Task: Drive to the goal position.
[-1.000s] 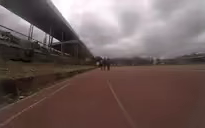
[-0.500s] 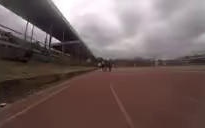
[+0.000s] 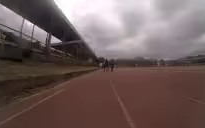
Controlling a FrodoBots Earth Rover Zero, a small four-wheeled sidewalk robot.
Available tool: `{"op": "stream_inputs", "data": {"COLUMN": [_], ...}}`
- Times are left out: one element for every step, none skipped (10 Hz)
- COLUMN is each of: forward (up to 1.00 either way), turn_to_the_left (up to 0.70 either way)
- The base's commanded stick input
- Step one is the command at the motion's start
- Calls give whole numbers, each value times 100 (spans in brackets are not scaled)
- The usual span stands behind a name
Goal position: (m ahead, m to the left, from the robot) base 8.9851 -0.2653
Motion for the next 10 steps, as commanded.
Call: {"op": "stream_inputs", "data": {"forward": [100, 100, 100, 100, 100, 100, 100, 100, 100, 100], "turn_to_the_left": [-27, -27, 0, 0, 0, 0, 0, 0, 0, 0]}}
